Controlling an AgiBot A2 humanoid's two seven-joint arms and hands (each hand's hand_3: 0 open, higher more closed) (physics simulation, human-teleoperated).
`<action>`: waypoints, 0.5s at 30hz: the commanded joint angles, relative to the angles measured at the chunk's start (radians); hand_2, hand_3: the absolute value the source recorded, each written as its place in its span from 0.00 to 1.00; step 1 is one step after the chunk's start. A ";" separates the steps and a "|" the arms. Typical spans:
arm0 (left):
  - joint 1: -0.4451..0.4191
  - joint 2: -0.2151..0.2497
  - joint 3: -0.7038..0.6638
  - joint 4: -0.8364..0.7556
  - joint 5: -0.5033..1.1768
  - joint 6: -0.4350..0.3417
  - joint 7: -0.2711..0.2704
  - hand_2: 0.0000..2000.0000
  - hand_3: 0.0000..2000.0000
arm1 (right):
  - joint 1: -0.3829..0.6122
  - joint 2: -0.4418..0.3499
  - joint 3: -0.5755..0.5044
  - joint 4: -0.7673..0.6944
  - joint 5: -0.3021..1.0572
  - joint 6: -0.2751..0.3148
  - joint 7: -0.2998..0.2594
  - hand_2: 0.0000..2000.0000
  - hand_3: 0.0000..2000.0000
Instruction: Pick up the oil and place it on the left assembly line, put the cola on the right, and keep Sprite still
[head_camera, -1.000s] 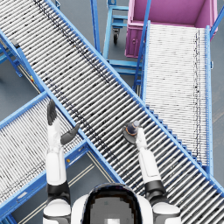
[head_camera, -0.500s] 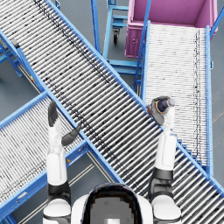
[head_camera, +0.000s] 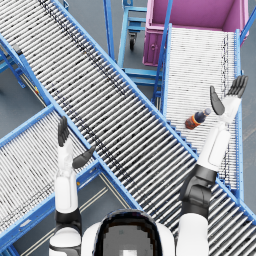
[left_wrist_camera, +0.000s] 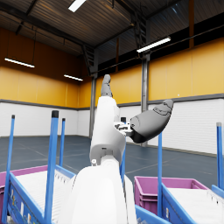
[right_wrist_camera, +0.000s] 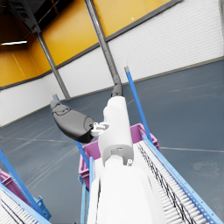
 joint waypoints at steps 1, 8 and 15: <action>0.024 0.001 -0.002 0.011 0.000 0.000 0.000 0.00 0.00 | -0.107 -0.016 0.067 0.318 0.000 0.000 0.000 0.00 0.00; 0.143 -0.005 -0.028 0.080 0.000 0.000 0.000 0.00 0.00 | -0.334 -0.056 0.113 0.698 0.001 -0.001 0.000 0.00 0.00; 0.183 -0.002 -0.039 0.141 0.000 0.000 0.000 0.00 0.00 | -0.494 -0.077 0.148 0.816 0.001 -0.002 0.000 0.00 0.00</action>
